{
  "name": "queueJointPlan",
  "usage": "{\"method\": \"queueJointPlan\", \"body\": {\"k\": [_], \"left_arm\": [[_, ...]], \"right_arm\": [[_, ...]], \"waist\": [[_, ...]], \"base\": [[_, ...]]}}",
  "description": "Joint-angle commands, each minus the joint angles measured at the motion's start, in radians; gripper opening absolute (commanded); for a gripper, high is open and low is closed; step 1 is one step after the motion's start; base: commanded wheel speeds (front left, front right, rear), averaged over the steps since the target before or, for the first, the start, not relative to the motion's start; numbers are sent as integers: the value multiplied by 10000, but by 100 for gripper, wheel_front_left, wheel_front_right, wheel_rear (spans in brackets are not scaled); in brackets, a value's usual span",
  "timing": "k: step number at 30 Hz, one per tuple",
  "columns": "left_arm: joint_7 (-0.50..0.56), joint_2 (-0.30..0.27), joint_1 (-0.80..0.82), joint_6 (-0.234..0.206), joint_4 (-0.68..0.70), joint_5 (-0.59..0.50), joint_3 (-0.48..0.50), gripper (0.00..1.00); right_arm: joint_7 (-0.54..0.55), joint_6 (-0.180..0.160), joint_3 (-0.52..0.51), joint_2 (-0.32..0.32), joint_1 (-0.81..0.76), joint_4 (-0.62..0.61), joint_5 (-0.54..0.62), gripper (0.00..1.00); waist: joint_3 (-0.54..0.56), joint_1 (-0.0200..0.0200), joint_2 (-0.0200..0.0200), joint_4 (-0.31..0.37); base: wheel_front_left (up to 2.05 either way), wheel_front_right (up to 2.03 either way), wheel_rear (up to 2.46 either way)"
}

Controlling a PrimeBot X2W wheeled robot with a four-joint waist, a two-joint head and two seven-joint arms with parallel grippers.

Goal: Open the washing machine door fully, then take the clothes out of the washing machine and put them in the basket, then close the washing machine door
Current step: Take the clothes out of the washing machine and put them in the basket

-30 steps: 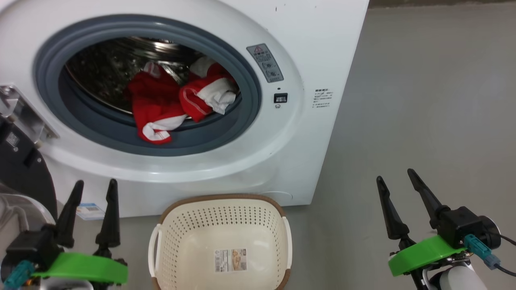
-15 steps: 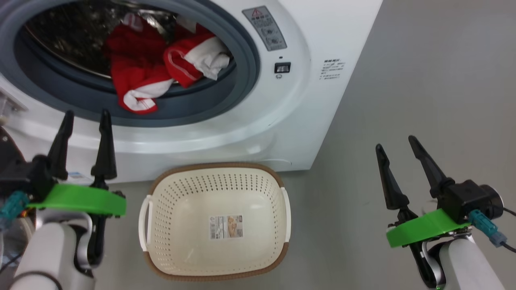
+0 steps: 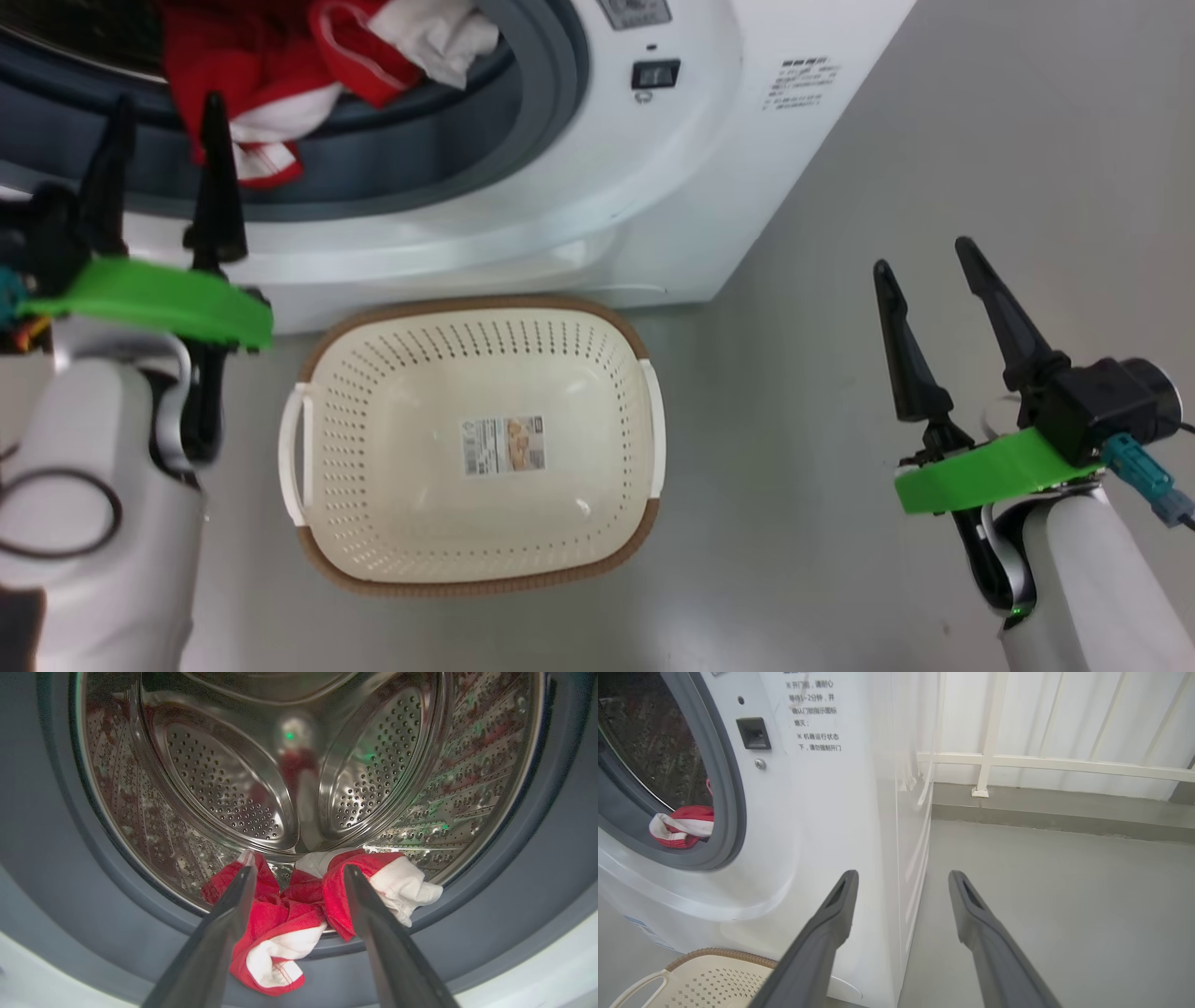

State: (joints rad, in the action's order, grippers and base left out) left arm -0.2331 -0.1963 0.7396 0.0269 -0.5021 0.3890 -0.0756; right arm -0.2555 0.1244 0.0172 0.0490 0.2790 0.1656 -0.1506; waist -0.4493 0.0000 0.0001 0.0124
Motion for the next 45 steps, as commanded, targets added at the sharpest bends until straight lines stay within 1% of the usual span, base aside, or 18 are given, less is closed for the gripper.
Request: {"method": "queueJointPlan", "body": {"k": [1,6,8,12,16,17,20,23,27,34,38,39,40,45], "left_arm": [[90,-362,418,36,-78,55,246,100],[286,-417,1387,-11,-1097,89,219,100],[417,-409,1732,67,-1463,119,151,100],[791,-510,2374,57,-2197,57,11,100],[1284,-642,2965,-223,-2902,-132,-147,100],[1535,-737,3217,-419,-3238,-346,-314,100],[1935,-872,3505,-694,-3716,-646,-562,100],[2088,-1089,3703,-894,-4019,-941,-780,100],[2339,-1166,3817,-1015,-4255,-1122,-977,100],[3299,-1334,3873,-1363,-4753,-1428,-1352,100],[3563,-1402,3866,-1353,-4824,-1460,-1475,100],[3615,-1412,3854,-1351,-4831,-1461,-1501,40],[3648,-1421,3841,-1341,-4824,-1458,-1524,0],[3464,-1456,3731,-1275,-4628,-1363,-1542,0]], "right_arm": [[-63,63,235,12,206,-283,89,100],[-63,63,285,12,406,-319,94,100],[-63,63,320,12,451,-357,106,100],[-63,63,371,12,498,-430,143,100],[-63,63,440,12,586,-465,150,100],[-63,63,507,12,641,-462,124,100],[-63,63,645,12,704,-446,39,100],[-63,63,785,12,722,-389,-157,100],[-63,63,827,12,678,-320,-284,100],[-63,63,917,12,665,-248,-397,100],[-63,63,998,12,700,-246,-520,100],[-63,63,1020,12,694,-241,-545,100],[-63,63,1039,12,689,-237,-568,100],[-63,63,1078,12,659,-219,-657,100]], "waist": [[-544,0,-1,149],[-937,0,-1,265],[-1031,0,-1,284],[-1184,0,-1,322],[-1334,0,-1,385],[-1379,0,-1,418],[-1414,0,-1,486],[-1408,0,-1,583],[-1389,0,-1,604],[-1334,0,-1,666],[-1313,0,-1,706],[-1302,0,-1,712],[-1298,0,-1,719],[-1269,0,-1,738]], "base": [[0,0,0],[0,0,0],[0,0,0],[0,0,0],[0,0,0],[0,0,0],[0,0,0],[0,0,0],[0,0,0],[0,0,0],[0,0,0],[0,0,0],[0,0,0],[0,0,0]]}}
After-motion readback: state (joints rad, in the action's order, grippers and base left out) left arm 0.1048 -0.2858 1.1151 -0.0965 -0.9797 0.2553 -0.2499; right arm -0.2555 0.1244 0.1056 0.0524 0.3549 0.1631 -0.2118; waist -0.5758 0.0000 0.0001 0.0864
